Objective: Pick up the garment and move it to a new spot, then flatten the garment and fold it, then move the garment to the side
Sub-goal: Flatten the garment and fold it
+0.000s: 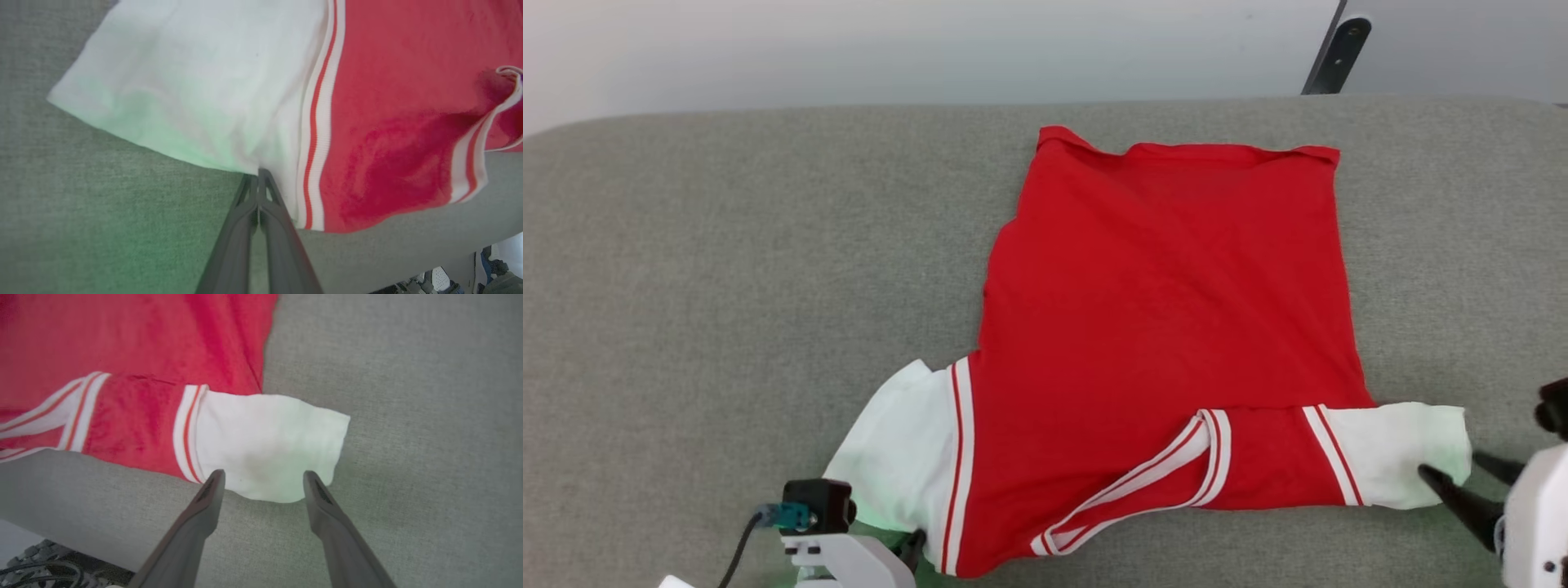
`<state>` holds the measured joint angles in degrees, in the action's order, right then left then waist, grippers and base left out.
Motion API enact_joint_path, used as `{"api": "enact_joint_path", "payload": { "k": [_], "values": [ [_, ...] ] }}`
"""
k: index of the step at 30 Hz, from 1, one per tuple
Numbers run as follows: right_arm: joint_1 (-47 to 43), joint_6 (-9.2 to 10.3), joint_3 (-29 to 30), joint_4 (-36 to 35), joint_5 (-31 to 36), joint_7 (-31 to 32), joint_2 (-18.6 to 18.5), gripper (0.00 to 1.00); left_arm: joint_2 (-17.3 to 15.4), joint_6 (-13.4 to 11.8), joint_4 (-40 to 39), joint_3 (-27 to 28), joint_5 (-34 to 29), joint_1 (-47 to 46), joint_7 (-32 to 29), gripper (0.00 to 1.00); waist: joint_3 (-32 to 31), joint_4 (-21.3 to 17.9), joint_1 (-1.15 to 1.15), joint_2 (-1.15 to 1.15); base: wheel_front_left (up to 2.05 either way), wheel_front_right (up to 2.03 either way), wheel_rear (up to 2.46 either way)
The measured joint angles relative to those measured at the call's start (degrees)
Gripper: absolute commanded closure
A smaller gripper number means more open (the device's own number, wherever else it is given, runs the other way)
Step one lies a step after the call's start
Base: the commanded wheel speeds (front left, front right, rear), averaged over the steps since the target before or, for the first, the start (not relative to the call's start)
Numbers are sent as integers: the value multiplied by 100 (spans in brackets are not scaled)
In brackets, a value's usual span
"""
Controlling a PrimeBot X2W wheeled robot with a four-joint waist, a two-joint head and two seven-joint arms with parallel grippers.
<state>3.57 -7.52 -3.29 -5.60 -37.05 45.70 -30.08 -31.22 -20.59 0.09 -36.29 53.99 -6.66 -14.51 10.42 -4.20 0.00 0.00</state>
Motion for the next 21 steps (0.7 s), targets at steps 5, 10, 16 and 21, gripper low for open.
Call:
{"api": "enact_joint_path", "payload": {
  "k": [5, 10, 16, 21],
  "values": [
    [-255, 1, 504, -971, 56, -699, 96, 0, 68, 49, 56, 59, -4, -7, 201, 100, -9, -17, 0, 0, 0, 0, 0],
    [130, 1, 684, -1020, 635, -1718, 234, 0, 122, 110, 76, 74, -62, -97, 324, 100, 84, 8, 0, 0, 0, 0, 0],
    [1719, 1, 545, 65, 1010, -2399, 387, 0, 208, 249, 112, -85, -275, -461, 343, 100, 260, 183, 0, 0, 0, 0, 0],
    [3081, 0, 183, 1494, 1044, -1711, 194, 0, 419, 365, 176, -243, -381, -831, 293, 100, 468, 466, 0, 0, 0, 0, 0]
  ]
}}
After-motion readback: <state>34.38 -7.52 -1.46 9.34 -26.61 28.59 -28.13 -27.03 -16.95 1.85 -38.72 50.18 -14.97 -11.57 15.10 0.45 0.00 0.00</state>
